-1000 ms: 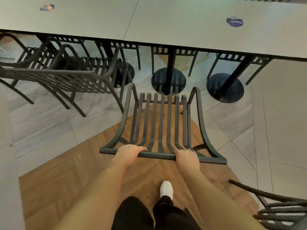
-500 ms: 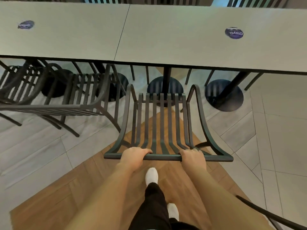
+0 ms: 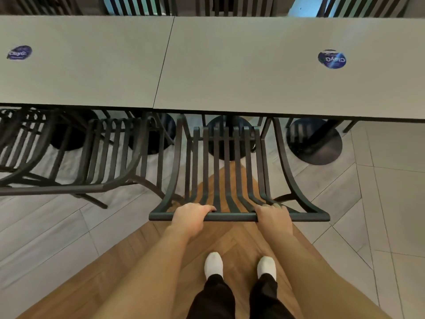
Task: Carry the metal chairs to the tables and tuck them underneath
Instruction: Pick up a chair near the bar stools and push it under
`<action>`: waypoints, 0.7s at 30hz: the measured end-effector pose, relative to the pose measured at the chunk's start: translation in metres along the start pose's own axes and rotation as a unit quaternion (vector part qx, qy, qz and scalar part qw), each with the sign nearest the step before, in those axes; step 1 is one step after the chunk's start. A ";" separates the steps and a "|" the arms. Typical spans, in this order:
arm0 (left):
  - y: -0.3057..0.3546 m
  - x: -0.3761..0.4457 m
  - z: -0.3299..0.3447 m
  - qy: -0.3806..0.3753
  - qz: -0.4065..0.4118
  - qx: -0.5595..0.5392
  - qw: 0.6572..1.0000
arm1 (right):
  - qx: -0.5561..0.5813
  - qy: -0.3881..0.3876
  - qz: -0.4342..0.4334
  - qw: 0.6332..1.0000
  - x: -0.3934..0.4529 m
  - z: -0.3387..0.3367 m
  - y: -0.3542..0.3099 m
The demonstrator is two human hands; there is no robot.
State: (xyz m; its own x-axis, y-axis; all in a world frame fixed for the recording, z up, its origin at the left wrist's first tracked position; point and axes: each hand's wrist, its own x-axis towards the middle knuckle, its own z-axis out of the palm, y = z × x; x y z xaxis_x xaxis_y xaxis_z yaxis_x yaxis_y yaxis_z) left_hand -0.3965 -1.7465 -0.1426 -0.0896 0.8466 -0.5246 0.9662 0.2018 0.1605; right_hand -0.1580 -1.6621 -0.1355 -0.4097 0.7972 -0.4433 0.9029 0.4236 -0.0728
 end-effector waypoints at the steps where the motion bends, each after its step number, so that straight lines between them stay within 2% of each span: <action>1: 0.000 0.004 -0.003 -0.001 -0.004 -0.002 1.000 | -0.002 -0.003 -0.001 1.000 0.005 -0.002 0.000; 8: 0.000 0.034 -0.023 0.013 -0.005 0.015 1.000 | -0.005 -0.012 0.006 1.000 0.035 -0.014 0.006; 21: 0.001 0.045 -0.031 -0.023 -0.002 0.029 0.999 | 0.022 0.006 -0.013 1.000 0.043 -0.013 0.013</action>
State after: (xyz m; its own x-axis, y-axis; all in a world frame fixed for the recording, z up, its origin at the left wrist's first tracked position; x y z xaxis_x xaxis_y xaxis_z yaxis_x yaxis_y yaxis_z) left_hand -0.4073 -1.6931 -0.1397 -0.0842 0.8224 -0.5627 0.9782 0.1758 0.1105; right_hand -0.1650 -1.6167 -0.1438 -0.4346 0.7915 -0.4298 0.8966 0.4252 -0.1236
